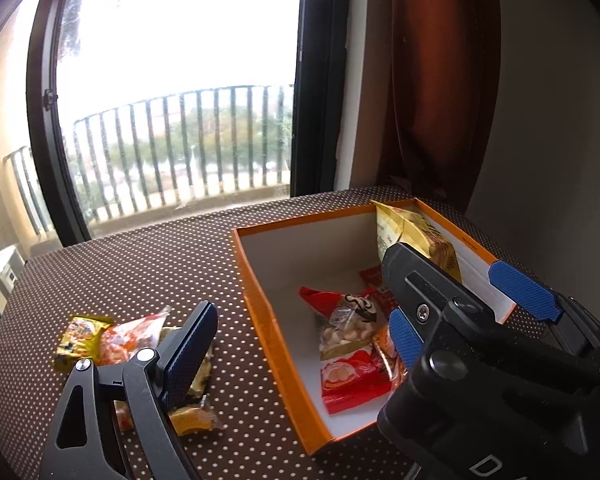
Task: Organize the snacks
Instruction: 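Move both open tools back over the remaining snack pile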
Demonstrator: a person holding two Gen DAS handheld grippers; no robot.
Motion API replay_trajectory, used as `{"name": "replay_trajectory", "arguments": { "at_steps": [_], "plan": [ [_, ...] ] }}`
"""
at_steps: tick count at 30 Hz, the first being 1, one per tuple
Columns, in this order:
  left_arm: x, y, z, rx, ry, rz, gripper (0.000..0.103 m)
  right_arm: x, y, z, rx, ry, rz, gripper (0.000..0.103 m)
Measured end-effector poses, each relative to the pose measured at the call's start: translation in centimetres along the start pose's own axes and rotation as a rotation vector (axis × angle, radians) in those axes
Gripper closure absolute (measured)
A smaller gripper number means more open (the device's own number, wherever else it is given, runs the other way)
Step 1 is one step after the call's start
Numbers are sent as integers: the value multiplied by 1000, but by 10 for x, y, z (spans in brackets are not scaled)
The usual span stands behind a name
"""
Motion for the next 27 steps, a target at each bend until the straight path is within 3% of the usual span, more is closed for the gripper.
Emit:
{"name": "replay_trajectory", "arguments": {
  "at_steps": [15, 27],
  "plan": [
    [-14, -49, -39, 93, 46, -68, 13, -11, -69, -18, 87, 20, -106, 4],
    [-41, -82, -44, 157, 34, -128, 5, -36, -99, -8, 138, -8, -138, 4]
  ]
}}
Point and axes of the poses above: each gripper's, at about its wrist camera, not at the fingertips, and z roughly the way its jaws point, y to its right, x to its top, the point moved 5 cm from there along z, roughly the way its jaws point, and after that the axes turned 8 degrees about z, right-handed, at the moved point
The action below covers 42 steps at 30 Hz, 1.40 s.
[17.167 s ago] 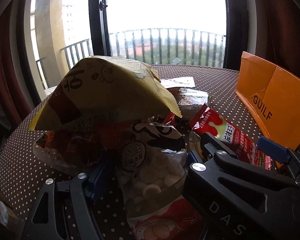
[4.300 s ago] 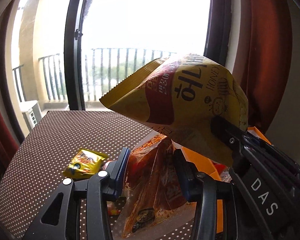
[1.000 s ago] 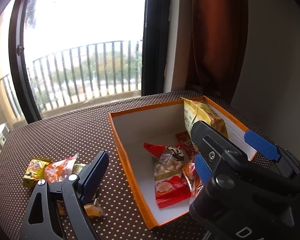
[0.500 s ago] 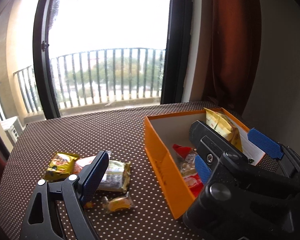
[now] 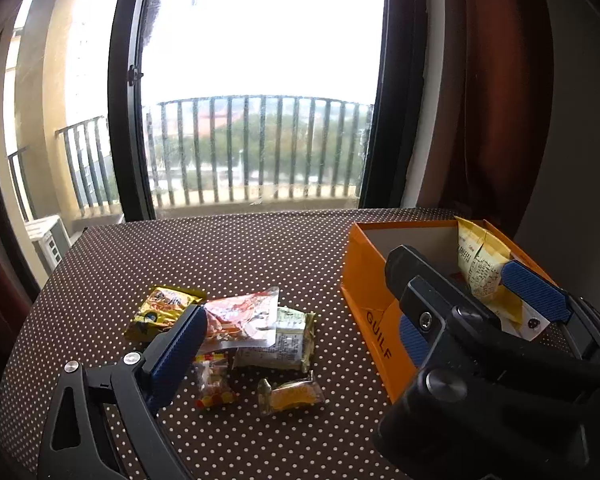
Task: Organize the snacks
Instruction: 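Move both open tools back over the remaining snack pile, then grasp the yellow cake packet with the right tool while the left tool grasps the striped candy packet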
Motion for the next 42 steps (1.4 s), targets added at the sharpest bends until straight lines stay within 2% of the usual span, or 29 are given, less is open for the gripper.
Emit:
{"name": "replay_trajectory", "arguments": {
  "at_steps": [10, 20, 34, 42],
  "plan": [
    [-34, -36, 3, 78, -15, -30, 2, -37, -21, 23, 49, -13, -6, 4],
    [-72, -66, 11, 122, -75, -53, 2, -79, -45, 48, 68, -95, -32, 4],
    [-117, -73, 52, 133, -205, -79, 2, -124, -37, 94, 6, -226, -55, 5],
    [-130, -74, 74, 126, -270, -82, 3, -140, -31, 119, -27, -311, -55, 11]
  ]
}}
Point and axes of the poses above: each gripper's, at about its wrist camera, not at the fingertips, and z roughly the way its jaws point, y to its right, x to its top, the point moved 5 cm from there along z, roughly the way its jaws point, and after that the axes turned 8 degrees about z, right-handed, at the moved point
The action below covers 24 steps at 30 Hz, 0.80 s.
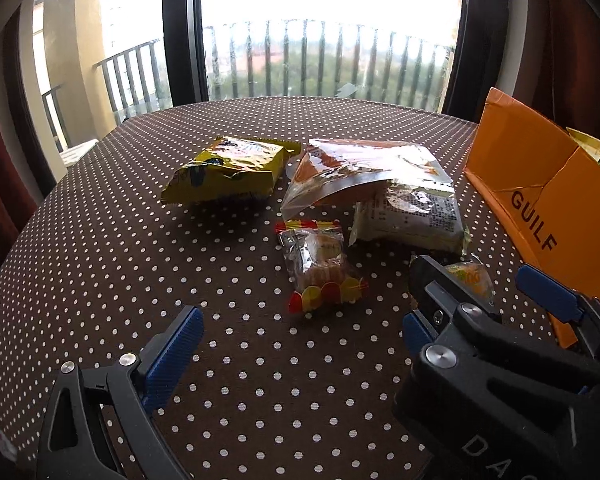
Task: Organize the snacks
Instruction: 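Grasp the yellow cake packet with the right tool while the left tool grasps the striped candy packet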
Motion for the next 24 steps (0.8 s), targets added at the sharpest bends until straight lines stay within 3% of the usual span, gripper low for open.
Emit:
{"name": "replay_trajectory", "arguments": {
  "at_steps": [10, 11, 15, 17, 24],
  "plan": [
    [-1, 8, 12, -23, -46, 49, 4, -4, -2, 22, -25, -96, -31, 26],
    [-1, 8, 13, -21, -46, 50, 4, -3, -3, 22, -26, -99, -37, 33],
    [-1, 8, 14, -20, -48, 54, 4, -3, -6, 23, -46, -107, -64, 38],
    [0, 10, 14, -23, -50, 54, 4, -4, -3, 21, -59, -109, -65, 47],
    [5, 12, 12, -13, -47, 59, 4, -3, 6, 12, -30, -123, -36, 49]
  ]
}}
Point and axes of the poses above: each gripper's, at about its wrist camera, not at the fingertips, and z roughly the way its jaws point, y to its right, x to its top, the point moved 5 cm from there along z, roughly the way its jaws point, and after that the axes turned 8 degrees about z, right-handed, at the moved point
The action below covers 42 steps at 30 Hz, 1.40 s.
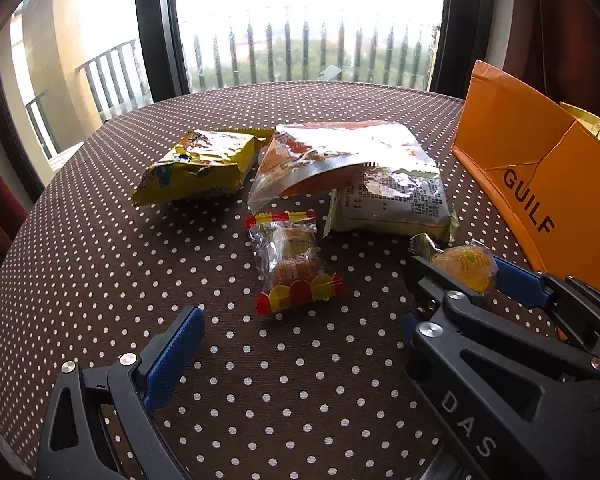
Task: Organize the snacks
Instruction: 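Grasp the yellow cake packet with the right tool while the left tool grasps the striped candy packet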
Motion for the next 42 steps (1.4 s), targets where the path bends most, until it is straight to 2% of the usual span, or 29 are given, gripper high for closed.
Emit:
{"name": "replay_trajectory", "arguments": {
  "at_steps": [8, 16, 18, 20, 26, 28, 30, 32, 35, 42],
  "plan": [
    [25, 1, -7, 29, 54, 9, 4, 15, 4, -20, 14, 55, 18, 49],
    [47, -4, -1, 9, 63, -1, 5, 36, 8, -27, 10, 98, 49, 49],
    [50, -5, 3, -22, 64, -6, 8, 41, 9, -25, 7, 104, 48, 49],
    [51, -7, 8, -42, 54, -11, 17, 43, 8, -21, 12, 87, 53, 49],
    [49, -11, 23, -64, 2, -35, 38, 45, 5, -9, 10, 62, 58, 49],
    [46, -13, 24, -53, 0, -42, 40, 44, 4, -6, 10, 53, 59, 49],
    [46, -14, 25, -40, 1, -42, 46, 44, 2, -3, 11, 47, 56, 49],
    [44, -16, 26, -33, -2, -45, 57, 43, 0, -1, 11, 42, 54, 49],
    [41, -14, 25, -21, 0, -38, 62, 40, -1, 1, 13, 33, 51, 49],
    [33, -12, 19, -25, 0, -42, 67, 35, -1, -2, 20, 30, 45, 49]
  ]
}}
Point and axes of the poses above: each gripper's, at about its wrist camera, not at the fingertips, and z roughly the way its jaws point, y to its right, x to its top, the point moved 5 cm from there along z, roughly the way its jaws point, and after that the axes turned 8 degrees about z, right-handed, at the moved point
